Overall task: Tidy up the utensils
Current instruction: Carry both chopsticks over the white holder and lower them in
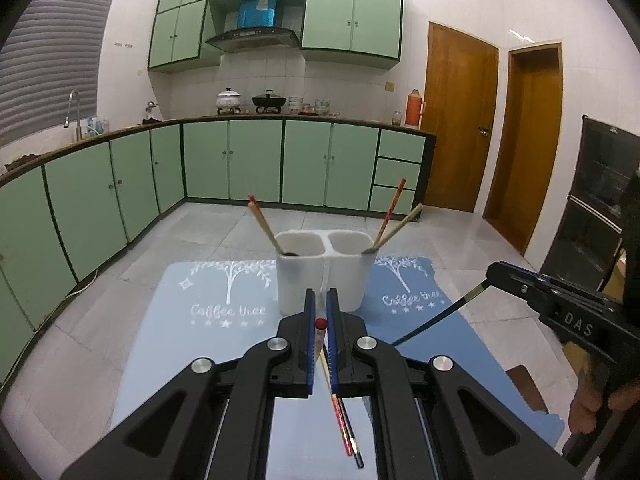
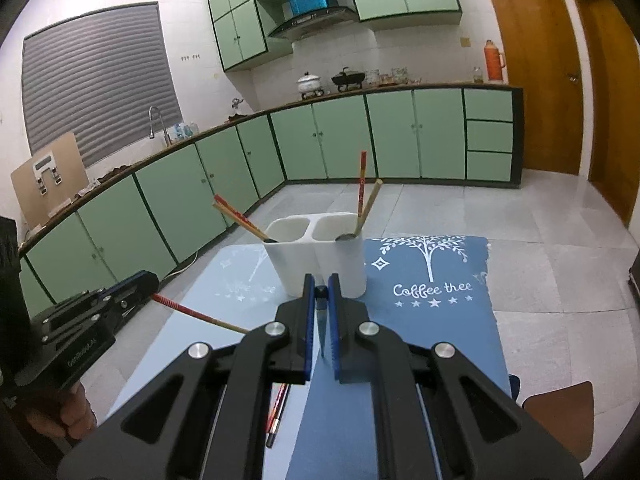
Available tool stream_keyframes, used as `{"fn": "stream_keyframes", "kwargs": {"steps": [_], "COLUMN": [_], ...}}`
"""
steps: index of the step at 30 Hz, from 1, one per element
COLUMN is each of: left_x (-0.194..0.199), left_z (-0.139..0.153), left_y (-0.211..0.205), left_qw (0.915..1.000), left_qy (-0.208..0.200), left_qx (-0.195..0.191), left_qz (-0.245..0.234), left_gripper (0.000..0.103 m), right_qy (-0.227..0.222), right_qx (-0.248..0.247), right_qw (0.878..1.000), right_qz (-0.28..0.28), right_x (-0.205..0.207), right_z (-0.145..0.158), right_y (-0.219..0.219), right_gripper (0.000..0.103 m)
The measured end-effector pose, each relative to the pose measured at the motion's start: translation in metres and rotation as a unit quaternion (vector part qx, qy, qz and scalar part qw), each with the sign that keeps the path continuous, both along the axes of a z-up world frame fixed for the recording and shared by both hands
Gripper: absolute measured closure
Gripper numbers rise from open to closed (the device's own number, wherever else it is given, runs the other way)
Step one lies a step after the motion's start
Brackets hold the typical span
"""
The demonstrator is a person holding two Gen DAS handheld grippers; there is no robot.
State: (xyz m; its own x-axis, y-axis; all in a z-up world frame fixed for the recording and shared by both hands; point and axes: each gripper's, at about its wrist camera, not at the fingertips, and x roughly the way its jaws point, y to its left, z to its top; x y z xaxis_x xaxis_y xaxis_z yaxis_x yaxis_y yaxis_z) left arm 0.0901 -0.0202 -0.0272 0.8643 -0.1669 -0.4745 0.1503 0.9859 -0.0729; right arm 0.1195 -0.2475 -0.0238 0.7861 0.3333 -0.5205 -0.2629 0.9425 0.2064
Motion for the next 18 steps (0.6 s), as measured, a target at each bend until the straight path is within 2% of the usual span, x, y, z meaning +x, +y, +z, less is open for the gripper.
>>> {"fn": "stream_keyframes", "kwargs": {"steps": [9,18], "left_x": [0.021,0.03], "left_z": [0.007,0.021], "left_y": [0.001,-0.002], "left_qw": [0.9999,0.9997], "left_qy": [0.005,-0.009], "left_qx": [-0.004,0.002], "left_qz": [-0.012,-0.021], "left_gripper": [0.098,0.098], "right_qy": [0.022,0.007], "right_qx": [-0.014,-0.013], "right_qw": [0.999,0.999], "right_qz": [0.029,0.048], "right_x": [0.032,0.042], "right_z": [0.014,0.042], "right_y": [0.009,0.004], "right_gripper": [0.097,0.097]}}
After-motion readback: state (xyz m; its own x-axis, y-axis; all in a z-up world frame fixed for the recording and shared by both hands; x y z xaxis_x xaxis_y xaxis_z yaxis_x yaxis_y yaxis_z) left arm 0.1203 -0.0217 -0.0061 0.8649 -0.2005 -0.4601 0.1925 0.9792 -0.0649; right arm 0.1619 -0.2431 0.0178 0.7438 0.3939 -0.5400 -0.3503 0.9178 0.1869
